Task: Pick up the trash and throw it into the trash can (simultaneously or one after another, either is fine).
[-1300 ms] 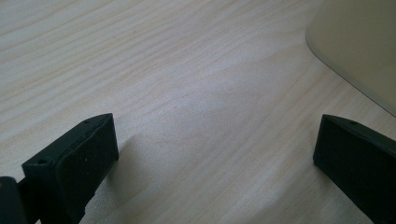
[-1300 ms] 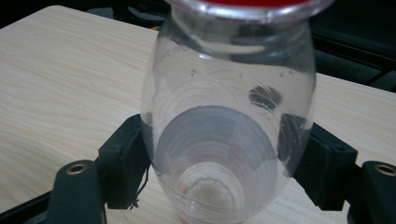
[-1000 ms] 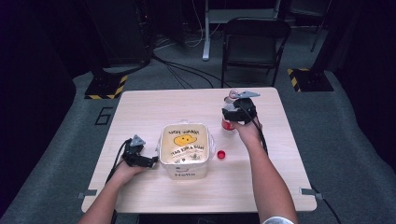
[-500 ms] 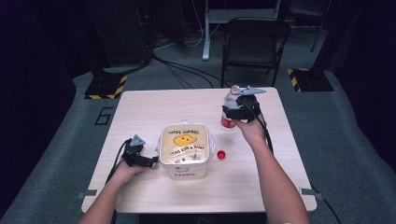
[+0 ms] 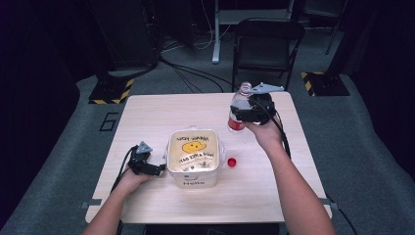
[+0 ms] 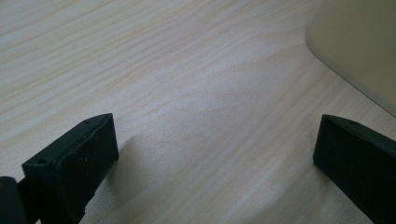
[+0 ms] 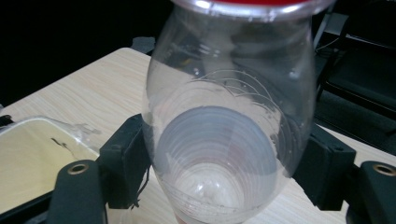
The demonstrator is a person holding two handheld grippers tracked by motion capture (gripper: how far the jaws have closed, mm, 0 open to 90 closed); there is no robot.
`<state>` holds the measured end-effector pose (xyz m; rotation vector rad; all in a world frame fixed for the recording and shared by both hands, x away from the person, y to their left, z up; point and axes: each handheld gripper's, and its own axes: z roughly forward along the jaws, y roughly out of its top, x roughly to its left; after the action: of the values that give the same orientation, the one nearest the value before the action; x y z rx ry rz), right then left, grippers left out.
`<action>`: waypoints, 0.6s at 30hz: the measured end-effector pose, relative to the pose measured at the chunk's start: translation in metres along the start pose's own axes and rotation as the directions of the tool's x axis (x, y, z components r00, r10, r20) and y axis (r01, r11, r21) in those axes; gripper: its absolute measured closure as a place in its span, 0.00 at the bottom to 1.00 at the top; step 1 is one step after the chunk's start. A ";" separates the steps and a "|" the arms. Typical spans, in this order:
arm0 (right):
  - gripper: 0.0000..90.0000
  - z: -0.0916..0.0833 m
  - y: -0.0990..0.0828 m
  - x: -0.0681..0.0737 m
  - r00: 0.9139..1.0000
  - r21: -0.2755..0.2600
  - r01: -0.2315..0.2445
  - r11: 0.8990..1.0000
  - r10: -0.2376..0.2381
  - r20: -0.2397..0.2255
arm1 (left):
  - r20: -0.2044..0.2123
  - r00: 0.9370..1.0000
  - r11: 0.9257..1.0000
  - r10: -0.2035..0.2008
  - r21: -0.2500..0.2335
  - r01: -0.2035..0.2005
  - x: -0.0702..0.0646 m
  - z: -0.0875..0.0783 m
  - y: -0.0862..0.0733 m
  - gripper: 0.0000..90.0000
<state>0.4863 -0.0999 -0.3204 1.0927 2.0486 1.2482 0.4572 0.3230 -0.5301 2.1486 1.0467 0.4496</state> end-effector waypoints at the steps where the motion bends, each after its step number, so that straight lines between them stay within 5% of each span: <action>1: 0.30 -0.002 0.002 0.001 1.000 -0.001 0.002 1.000 -0.002 -0.003 | 0.000 1.000 1.000 0.000 0.000 0.000 0.000 0.000 0.000 0.00; 18: 0.30 -0.028 0.032 0.028 0.995 -0.043 0.058 0.997 -0.061 -0.073 | 0.000 1.000 1.000 0.000 0.000 0.000 0.000 0.000 0.000 0.00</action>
<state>0.4620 -0.0820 -0.2789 0.9734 2.0853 1.3122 0.4572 0.3230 -0.5301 2.1486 1.0463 0.4496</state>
